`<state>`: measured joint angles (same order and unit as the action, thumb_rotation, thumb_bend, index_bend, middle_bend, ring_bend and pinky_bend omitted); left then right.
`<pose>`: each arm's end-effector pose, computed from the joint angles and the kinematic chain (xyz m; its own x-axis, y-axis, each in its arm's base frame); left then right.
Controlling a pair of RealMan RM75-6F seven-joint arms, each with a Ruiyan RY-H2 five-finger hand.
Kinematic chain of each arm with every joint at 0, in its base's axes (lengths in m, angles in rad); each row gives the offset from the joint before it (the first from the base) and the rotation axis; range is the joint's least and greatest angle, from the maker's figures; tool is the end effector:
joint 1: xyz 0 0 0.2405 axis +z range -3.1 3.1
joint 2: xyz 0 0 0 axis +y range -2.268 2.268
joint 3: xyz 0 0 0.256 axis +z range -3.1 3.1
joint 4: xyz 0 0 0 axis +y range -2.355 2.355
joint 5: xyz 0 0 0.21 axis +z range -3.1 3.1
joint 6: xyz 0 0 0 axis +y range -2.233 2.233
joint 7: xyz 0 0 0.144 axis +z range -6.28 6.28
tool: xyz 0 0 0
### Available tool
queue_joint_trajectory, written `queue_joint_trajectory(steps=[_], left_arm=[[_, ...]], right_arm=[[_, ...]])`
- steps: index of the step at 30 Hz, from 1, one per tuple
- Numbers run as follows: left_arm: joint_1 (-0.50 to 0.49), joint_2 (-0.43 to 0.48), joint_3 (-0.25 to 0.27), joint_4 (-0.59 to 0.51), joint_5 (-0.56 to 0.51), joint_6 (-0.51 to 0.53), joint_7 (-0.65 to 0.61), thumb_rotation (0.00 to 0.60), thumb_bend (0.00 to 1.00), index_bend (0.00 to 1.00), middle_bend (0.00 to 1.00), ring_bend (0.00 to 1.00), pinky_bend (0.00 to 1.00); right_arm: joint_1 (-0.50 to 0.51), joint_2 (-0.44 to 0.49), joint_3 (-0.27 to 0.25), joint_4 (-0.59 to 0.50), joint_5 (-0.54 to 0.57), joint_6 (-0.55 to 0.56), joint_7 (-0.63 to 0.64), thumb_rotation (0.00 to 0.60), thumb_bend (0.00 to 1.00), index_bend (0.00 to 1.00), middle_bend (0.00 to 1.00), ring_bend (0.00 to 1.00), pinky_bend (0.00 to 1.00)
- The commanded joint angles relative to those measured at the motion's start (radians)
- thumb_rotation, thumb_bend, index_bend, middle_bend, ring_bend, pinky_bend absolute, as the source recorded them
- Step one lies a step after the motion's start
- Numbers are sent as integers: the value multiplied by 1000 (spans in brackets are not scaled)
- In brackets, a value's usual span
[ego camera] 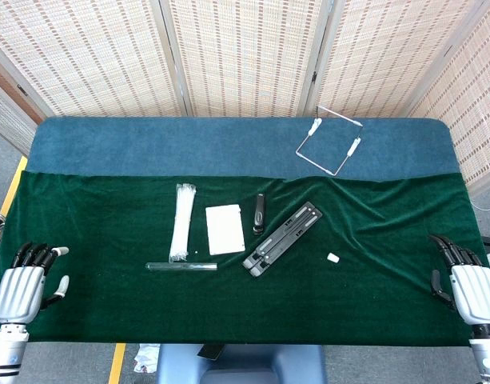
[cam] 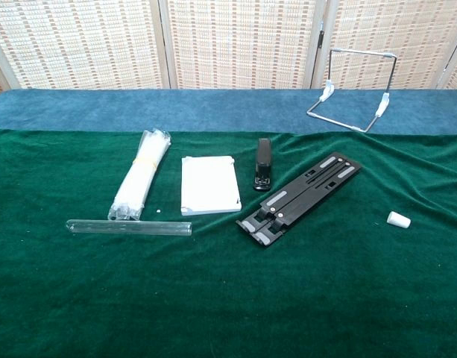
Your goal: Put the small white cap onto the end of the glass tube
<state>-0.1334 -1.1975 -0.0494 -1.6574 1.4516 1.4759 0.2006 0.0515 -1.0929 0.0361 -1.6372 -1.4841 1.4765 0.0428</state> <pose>-0.2921 0.1938 0.1310 0.4615 0.0056 0.8871 0.8871 -0.0149 -0.4614 -0.3175 -0.1674 0.1630 0.3548 -0.0360 0.9342 -0.9337 0.0385 0.3561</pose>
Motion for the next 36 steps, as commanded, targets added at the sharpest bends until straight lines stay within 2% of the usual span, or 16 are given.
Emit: queue_joint_trajectory(steps=[1, 15, 21, 24, 26, 29, 32, 36], left_arm=[[-1, -2, -1, 1, -2, -2, 2, 600, 445, 308, 307, 201, 132], [-2, -3, -3, -4, 12, -1, 4, 600, 444, 314, 307, 217, 132], [-6, -4, -6, -10, 15, -6, 5, 600, 444, 317, 307, 217, 132], [-6, -5, -6, -10, 18, -4, 6, 600, 444, 317, 307, 217, 132], [-5, -5, -5, -10, 19, -3, 5, 600, 444, 317, 307, 217, 132], [-3, -5, -4, -9, 19, -2, 3, 600, 444, 317, 307, 217, 132], [1, -3, -3, -6, 17, 0, -1, 600, 444, 317, 307, 217, 131], [5, -2, -2, -1, 14, 1, -8, 600, 444, 316, 307, 217, 128]], right_arm=[[1, 1, 1, -2, 1, -2, -1, 600, 693, 118, 175, 213, 202], [-2, 4, 5, 1, -2, -3, 6, 600, 694, 118, 182, 228, 202], [35, 7, 6, -7, 6, -71, -51, 600, 694, 118, 242, 314, 229], [74, 4, 11, -22, 16, -134, -100, 600, 693, 119, 343, 487, 404], [109, -3, 17, -32, 27, -188, -128, 600, 694, 139, 452, 687, 596], [166, -22, 22, -33, 47, -286, -157, 600, 694, 174, 659, 891, 772], [227, -52, 29, -22, 80, -388, -183, 600, 697, 211, 793, 993, 879], [305, -106, 38, 10, 137, -515, -218, 600, 767, 252, 861, 1000, 947]])
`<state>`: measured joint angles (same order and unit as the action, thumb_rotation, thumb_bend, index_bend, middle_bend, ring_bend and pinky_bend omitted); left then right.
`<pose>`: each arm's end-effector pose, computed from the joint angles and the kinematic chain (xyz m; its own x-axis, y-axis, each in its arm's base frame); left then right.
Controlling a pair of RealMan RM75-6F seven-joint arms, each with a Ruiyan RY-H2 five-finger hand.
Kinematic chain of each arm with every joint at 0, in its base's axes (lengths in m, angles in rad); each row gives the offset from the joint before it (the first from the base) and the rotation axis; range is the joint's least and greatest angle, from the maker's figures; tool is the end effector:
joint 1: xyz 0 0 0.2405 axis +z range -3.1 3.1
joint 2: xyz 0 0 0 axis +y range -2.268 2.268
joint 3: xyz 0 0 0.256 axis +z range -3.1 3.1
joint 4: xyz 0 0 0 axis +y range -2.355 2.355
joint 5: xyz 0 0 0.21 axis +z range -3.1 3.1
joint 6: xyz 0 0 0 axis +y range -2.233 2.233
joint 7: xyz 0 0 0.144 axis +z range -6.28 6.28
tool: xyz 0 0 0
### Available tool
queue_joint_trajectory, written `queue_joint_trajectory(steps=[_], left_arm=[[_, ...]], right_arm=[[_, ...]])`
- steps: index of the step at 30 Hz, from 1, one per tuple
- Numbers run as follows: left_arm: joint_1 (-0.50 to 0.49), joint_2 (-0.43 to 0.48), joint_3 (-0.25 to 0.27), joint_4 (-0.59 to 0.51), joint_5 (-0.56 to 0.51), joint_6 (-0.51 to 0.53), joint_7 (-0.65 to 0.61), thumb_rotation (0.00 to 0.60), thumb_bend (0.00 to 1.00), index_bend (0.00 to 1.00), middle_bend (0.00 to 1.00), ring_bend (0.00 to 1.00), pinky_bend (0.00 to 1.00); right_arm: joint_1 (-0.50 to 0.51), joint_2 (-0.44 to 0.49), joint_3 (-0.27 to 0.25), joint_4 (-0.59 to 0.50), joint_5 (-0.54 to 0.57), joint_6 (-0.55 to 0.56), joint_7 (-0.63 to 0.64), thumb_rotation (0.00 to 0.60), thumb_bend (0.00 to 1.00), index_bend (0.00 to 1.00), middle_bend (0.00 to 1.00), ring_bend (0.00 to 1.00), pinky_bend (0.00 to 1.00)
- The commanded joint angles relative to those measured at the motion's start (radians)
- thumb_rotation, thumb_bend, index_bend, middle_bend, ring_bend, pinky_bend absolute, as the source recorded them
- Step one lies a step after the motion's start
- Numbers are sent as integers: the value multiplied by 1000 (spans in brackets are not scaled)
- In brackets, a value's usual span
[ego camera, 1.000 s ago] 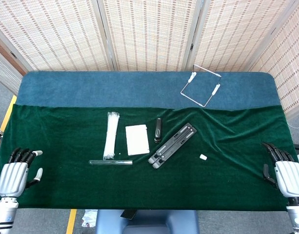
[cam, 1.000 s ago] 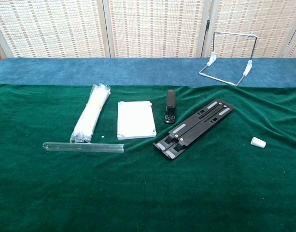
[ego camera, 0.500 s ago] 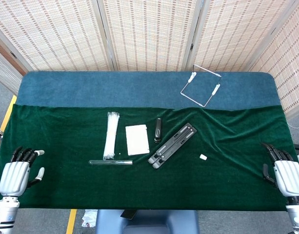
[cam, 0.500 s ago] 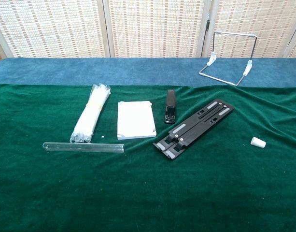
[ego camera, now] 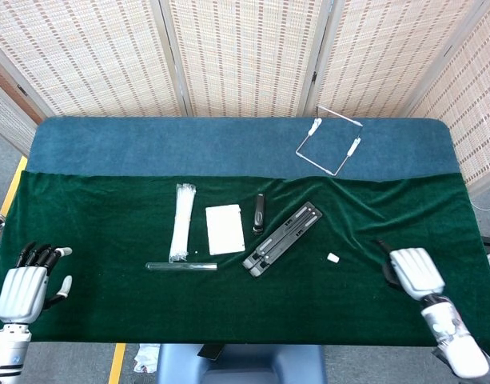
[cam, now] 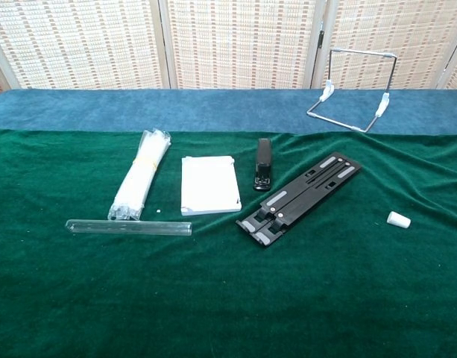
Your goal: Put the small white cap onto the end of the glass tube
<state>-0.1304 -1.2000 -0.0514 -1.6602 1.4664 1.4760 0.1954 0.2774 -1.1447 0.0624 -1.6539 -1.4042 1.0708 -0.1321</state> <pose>-0.2896 0.1932 0.1297 0.4532 0.0027 0.8914 0.8911 -0.0269 -0.4530 -0.2913 -0.2304 0.0981 0.4583 -0.3220 0.8284 -0.8886 -0.1449 0.4353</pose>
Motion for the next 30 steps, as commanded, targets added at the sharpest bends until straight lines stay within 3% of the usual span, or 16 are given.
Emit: queue_joint_trajectory(steps=[1, 12, 30], left_arm=[[3, 1, 1, 4, -2, 2, -4, 600, 444, 316, 307, 217, 126], [7, 0, 3, 19, -8, -7, -23, 600, 444, 316, 307, 217, 126], [4, -5, 7, 32, -8, -23, -38, 600, 444, 314, 307, 218, 123]], right_arm=[[94, -66, 13, 35, 70, -133, -50, 600, 787, 263, 872, 1000, 957], [215, -193, 24, 134, 169, -282, -92, 600, 823, 271, 883, 1000, 973], [211, -166, -28, 90, 223, -243, -122, 600, 823, 293, 886, 1000, 983]])
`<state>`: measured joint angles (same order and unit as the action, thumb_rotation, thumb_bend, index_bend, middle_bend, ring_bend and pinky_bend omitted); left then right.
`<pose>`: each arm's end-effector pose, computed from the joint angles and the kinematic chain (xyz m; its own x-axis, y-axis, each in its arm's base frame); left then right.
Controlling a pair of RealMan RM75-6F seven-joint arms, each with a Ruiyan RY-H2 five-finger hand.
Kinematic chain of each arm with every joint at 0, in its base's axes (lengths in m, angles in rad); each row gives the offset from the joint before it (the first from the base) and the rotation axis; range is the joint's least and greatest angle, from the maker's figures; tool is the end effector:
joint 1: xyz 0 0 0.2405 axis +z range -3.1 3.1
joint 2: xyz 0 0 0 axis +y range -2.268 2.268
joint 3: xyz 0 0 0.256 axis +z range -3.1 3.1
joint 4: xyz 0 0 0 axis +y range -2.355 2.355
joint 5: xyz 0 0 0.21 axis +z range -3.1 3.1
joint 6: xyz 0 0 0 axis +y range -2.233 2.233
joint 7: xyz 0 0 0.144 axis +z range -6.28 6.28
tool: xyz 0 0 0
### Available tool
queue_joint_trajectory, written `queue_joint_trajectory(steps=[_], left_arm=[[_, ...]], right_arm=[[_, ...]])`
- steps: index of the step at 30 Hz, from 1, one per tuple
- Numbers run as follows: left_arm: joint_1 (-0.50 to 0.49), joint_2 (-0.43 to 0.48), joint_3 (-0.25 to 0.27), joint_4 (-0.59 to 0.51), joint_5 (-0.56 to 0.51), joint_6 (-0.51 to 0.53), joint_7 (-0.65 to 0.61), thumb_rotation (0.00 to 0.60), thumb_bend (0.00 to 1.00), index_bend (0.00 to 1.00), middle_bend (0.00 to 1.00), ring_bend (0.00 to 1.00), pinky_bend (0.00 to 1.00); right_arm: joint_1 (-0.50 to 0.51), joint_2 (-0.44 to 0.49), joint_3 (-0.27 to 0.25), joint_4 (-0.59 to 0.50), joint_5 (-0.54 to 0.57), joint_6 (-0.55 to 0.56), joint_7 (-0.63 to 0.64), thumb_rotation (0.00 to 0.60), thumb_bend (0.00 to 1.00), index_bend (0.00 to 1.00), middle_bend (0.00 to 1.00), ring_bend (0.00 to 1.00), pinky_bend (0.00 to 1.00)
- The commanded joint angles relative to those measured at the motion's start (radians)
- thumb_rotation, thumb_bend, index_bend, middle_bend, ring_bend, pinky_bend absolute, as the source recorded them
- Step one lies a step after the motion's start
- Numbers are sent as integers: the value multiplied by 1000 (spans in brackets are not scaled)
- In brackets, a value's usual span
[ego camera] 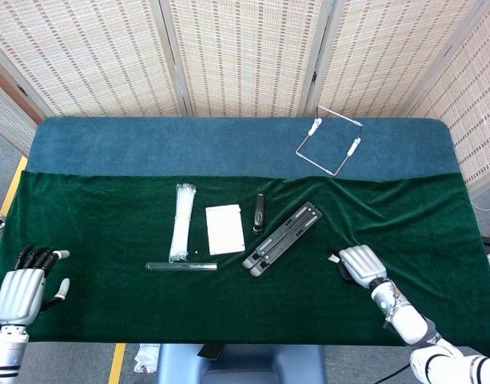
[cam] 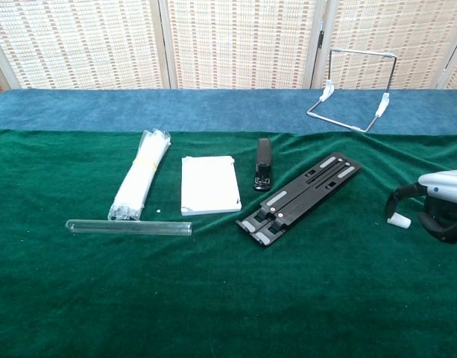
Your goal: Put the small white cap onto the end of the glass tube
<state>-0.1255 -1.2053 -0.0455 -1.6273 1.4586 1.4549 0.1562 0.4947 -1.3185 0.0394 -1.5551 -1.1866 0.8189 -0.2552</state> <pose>-0.2993 0.1913 0.1272 0.4426 0.0307 0.8962 0.8967 -0.0152 -0.4423 -0.2706 -0.2704 0.0214 0.4814 -0.5117 0.7116 -0.8750 -0.2328 0.4246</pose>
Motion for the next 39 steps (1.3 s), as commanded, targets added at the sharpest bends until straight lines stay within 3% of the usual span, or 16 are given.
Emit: queue_joint_trajectory(steps=[1, 13, 22, 34, 36, 38, 39], left_arm=[[-1, 0, 1, 0, -1, -3, 2, 600, 444, 314, 307, 217, 123], [-8, -6, 2, -3, -1, -16, 14, 600, 445, 314, 307, 218, 116], [-8, -9, 4, -2, -3, -19, 14, 600, 444, 313, 307, 219, 112], [-8, -4, 2, -7, -3, -19, 6, 600, 444, 310, 307, 219, 111], [-9, -5, 1, -8, -2, -19, 5, 600, 445, 309, 307, 219, 111], [-9, -5, 2, -9, -1, -19, 4, 600, 445, 308, 307, 219, 111], [-9, -5, 3, -9, 0, -19, 3, 600, 445, 307, 307, 219, 111]], right_arm=[[-10, 12, -8, -13, 5, 16, 1, 600, 823, 294, 886, 1000, 984], [-46, 47, -42, -48, 9, 79, -15, 600, 823, 297, 886, 1000, 984], [-53, 42, -44, -35, 16, 96, -13, 600, 823, 300, 886, 1000, 984], [-85, 64, -23, -63, -62, 198, 57, 600, 823, 298, 886, 1000, 984], [-92, 58, -11, -62, -62, 226, 59, 600, 739, 291, 886, 1000, 984], [-93, 55, -10, -63, -60, 229, 50, 600, 501, 285, 886, 1000, 984], [-91, 54, -12, -64, -59, 225, 40, 600, 443, 285, 886, 1000, 984]])
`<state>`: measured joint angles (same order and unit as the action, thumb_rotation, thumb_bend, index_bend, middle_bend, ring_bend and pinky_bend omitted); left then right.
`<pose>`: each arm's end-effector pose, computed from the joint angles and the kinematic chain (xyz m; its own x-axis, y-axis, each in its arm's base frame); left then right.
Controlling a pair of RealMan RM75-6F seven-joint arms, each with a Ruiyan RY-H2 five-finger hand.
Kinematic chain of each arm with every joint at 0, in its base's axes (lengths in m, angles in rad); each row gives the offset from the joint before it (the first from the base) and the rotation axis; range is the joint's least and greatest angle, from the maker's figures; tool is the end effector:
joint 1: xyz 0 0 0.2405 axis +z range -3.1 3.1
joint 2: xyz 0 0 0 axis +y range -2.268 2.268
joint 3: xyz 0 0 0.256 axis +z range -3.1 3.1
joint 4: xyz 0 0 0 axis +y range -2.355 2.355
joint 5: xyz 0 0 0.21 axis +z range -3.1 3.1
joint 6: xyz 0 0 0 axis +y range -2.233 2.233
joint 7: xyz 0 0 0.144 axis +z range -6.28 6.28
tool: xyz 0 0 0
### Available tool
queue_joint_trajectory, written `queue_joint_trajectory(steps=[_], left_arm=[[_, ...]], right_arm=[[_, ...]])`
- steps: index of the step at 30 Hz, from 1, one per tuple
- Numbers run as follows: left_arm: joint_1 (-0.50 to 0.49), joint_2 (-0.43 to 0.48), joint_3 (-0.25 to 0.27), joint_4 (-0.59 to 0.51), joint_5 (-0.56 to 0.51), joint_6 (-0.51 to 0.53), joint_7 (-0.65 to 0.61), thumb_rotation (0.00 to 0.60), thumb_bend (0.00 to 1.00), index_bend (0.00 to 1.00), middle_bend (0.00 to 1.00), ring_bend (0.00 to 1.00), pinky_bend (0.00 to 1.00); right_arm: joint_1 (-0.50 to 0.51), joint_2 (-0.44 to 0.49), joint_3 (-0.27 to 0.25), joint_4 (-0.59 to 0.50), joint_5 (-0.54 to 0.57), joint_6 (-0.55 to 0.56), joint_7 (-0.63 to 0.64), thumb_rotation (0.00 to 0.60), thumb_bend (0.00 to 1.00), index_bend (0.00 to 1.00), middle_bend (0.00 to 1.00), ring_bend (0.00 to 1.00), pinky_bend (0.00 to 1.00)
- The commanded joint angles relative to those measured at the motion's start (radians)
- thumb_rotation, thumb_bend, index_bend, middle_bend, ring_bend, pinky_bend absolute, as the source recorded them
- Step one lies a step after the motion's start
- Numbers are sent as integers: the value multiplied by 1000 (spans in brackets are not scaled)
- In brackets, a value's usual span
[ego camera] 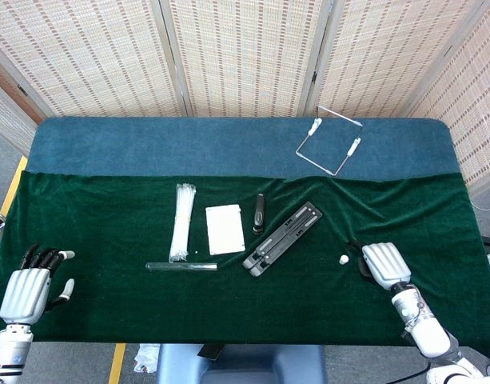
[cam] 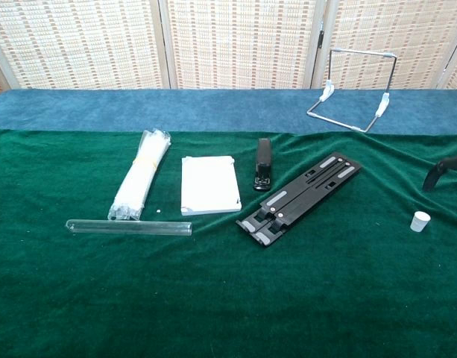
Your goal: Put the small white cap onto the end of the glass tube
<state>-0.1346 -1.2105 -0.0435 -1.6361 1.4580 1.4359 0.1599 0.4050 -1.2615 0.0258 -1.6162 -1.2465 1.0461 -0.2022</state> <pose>-0.2961 0.1931 0.1219 0.4340 0.0491 0.8996 0.9009 -0.0273 -0.4331 -0.2767 -0.2551 0.0594 0.4370 -0.3644 0.8224 -0.8990 -0.1459 0.4130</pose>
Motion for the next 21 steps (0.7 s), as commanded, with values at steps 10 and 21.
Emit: queue_joint_trajectory(steps=[10, 21], left_arm=[[2, 6, 5, -10, 0, -4, 2, 600, 444, 305, 307, 220, 107], [6, 12, 4, -22, -5, 1, 3, 600, 436, 302, 307, 219, 104]], right_arm=[[29, -40, -3, 61, 35, -46, -122, 600, 332, 323, 915, 1000, 995], [6, -49, 7, 72, 9, -10, -40, 503, 239, 334, 948, 1000, 1000]])
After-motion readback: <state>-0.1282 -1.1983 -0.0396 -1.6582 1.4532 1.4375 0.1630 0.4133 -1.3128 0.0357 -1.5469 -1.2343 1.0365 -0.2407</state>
